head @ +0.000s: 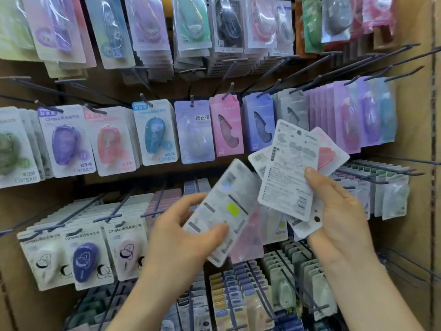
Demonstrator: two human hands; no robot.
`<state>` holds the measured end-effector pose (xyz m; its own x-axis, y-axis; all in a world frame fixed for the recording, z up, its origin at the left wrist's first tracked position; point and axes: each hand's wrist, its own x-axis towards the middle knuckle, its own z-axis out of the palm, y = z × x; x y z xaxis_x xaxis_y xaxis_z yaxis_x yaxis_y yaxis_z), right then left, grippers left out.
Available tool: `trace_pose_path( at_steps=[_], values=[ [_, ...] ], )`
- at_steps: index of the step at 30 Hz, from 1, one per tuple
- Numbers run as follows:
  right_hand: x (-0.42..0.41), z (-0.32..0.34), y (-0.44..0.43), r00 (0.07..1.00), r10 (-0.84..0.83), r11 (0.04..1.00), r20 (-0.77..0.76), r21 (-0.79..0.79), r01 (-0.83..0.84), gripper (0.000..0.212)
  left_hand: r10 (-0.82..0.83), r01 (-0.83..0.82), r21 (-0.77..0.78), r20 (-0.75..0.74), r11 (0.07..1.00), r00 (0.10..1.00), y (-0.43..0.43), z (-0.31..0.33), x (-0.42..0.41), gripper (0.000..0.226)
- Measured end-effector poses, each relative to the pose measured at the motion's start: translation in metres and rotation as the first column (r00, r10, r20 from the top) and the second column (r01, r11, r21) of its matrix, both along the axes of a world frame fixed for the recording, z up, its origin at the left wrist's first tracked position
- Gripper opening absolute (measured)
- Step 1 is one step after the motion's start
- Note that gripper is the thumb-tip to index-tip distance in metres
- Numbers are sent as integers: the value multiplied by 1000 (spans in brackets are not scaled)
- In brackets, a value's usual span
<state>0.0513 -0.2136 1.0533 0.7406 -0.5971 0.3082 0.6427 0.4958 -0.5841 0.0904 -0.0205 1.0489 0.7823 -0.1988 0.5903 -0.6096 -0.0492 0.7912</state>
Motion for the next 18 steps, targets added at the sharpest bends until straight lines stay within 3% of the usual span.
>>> trace_pose_path(
  at_steps=[2, 3, 5, 7, 8, 10, 13, 15, 18],
  values=[
    [-4, -1, -3, 996, -89, 996, -26, -10, 89, 6, 178, -169, -59, 247, 984, 952, 11, 0, -2, 44],
    [-5, -2, -2, 993, -115, 993, -37, -31, 114, 6, 276, -272, -73, 432, 960, 859, 15, 3, -2, 45],
    [-4, -6, 7, 991, -125, 989, -53, -81, 121, 7, 346, -446, -76, 749, 892, 565, 14, 8, -1, 46],
    [-4, -7, 21, 993, -107, 988, -54, -118, 100, 12, 244, -545, -25, 911, 838, 333, 1, 5, -3, 42],
    [-4, -7, 27, 994, -101, 988, -41, -118, 96, 14, 192, -595, 6, 944, 804, 269, -7, 4, -6, 37],
    [-5, -7, 34, 994, -111, 989, -5, -95, 110, 13, 140, -639, 80, 948, 765, 285, -19, -4, -9, 36],
    [-9, -10, 35, 988, -154, 985, 6, -72, 154, 11, 61, -522, 264, 849, 811, 525, -20, -13, -14, 46],
    [-11, -11, 34, 982, -187, 979, 3, -78, 187, 10, -1, -423, 348, 774, 837, 633, -19, -14, -16, 46],
    [-12, -11, 34, 977, -214, 972, 25, -93, 215, 8, -5, -393, 319, 782, 862, 624, -23, -15, -12, 39]
  ],
)
